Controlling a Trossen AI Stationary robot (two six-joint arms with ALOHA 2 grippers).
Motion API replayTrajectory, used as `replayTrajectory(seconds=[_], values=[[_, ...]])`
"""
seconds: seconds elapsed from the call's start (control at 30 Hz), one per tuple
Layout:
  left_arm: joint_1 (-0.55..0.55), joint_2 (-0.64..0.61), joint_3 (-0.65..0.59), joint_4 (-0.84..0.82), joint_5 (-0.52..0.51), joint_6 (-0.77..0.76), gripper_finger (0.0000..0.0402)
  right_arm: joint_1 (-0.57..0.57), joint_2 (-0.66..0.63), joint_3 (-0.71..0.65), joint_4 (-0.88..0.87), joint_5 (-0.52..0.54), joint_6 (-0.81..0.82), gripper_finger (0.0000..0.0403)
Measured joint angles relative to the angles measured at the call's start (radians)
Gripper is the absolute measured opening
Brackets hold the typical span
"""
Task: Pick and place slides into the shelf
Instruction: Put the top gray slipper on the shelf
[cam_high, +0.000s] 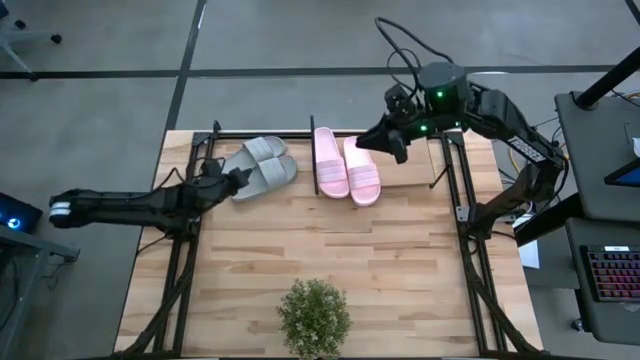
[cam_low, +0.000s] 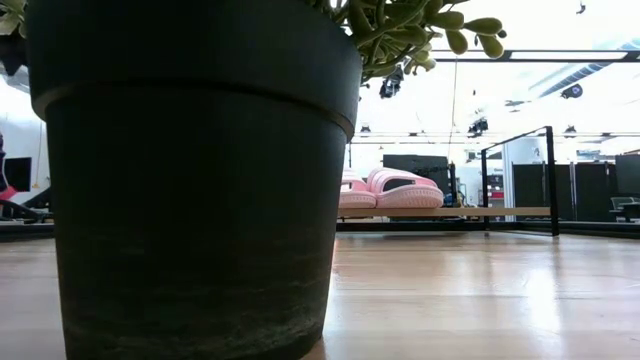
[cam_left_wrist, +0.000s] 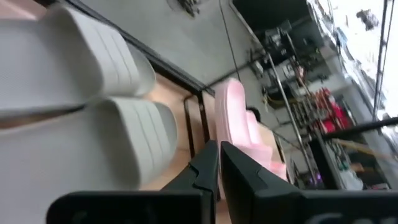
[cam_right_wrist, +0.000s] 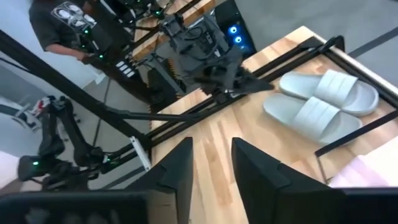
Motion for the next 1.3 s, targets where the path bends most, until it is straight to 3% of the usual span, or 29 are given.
replayTrajectory(seconds=[0.17, 0.47, 0.73, 1.03, 1.3], values=[[0.114, 0.006, 0.001, 0.002, 0.037, 0.007, 0.0003, 0.03, 0.0, 0.0, 0.024, 0.001, 0.034, 0.0123], [0.39, 0.079, 0.001, 0.002, 0.301, 0.026, 0.0003, 0.079, 0.0, -0.001, 0.117, 0.001, 0.08, 0.014], [0.554, 0.123, 0.001, 0.017, 0.408, 0.068, 0.0012, 0.105, 0.0, -0.001, 0.116, 0.001, 0.093, 0.0139], [0.683, 0.244, 0.001, 0.22, 0.524, 0.105, 0.0128, 0.12, 0.0, -0.001, 0.117, 0.001, 0.122, 0.0143], [0.71, 0.347, 0.019, 0.235, 0.568, 0.078, 0.0204, 0.145, 0.0, -0.001, 0.133, 0.001, 0.141, 0.0141]])
